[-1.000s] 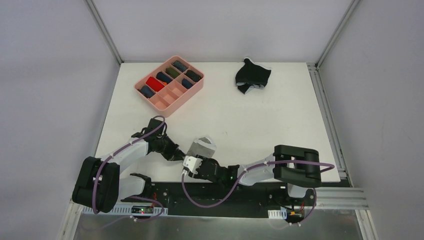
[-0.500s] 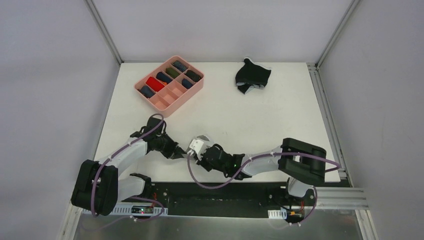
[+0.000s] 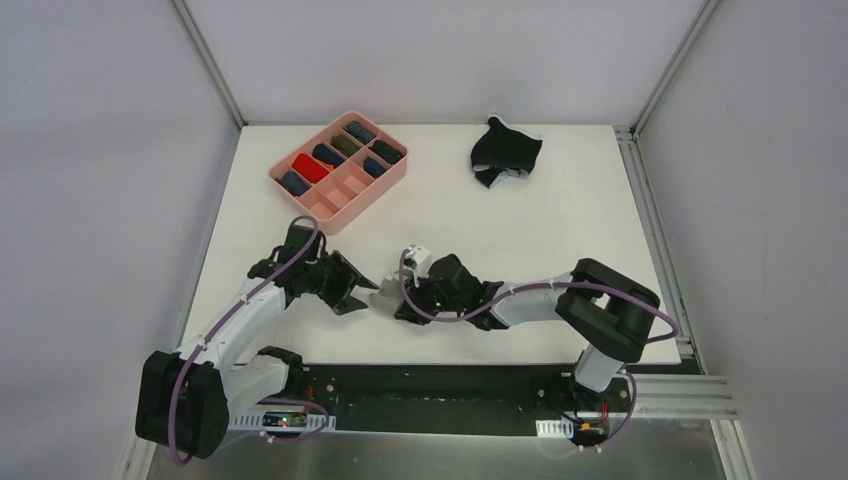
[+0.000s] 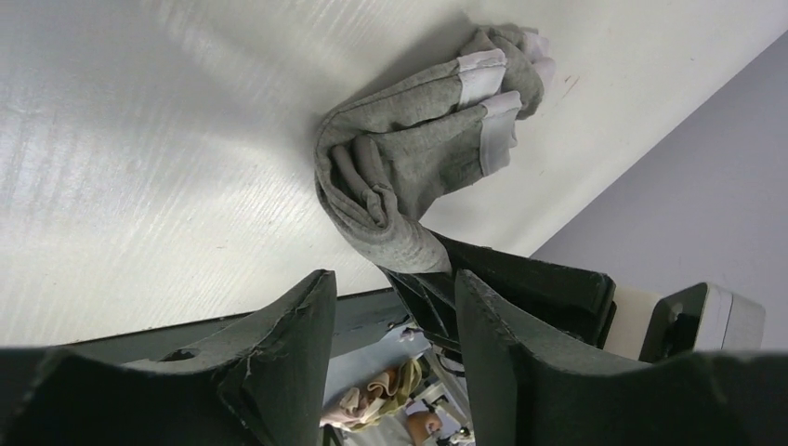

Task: Roll the underwear
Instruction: Roll the underwear to the center of the board.

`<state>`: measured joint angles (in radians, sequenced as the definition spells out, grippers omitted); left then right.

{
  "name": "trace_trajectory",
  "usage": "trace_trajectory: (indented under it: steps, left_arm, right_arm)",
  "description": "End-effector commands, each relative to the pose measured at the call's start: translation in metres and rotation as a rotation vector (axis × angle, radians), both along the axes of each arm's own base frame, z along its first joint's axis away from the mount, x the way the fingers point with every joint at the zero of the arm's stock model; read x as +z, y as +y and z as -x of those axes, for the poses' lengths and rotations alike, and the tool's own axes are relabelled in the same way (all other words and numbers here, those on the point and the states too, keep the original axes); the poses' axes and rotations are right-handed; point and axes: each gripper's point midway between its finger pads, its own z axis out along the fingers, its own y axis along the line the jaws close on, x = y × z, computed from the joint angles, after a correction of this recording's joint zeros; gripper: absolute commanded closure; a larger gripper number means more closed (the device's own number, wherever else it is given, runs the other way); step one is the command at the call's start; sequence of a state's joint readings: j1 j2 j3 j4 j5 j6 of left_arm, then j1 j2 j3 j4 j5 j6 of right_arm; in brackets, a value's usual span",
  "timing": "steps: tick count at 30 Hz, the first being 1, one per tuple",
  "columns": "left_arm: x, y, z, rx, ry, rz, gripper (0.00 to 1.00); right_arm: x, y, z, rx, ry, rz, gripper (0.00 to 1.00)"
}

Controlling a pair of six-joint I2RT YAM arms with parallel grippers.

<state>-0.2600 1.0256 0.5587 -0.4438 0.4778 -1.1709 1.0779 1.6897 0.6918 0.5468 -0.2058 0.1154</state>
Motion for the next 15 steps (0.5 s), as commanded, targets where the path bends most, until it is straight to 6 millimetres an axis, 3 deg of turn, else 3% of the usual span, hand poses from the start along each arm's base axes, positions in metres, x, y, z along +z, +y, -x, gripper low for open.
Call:
trace_trajectory:
  steps: [1,7,15]
  left_arm:
    - [0.003,0.003,0.004,0.01,0.017,-0.004,0.52]
    - [0.003,0.001,0.005,0.007,0.024,0.004,0.66]
    - [0.003,-0.01,-0.001,-0.036,0.014,0.007,0.8]
  right_arm:
    - [0.004,0.007,0.011,-0.003,0.167,-0.081,1.0]
    - [-0.006,0.004,0.008,-0.086,0.312,-0.127,1.0]
    - [-0.016,-0.002,0.004,-0.166,0.381,-0.147,1.0]
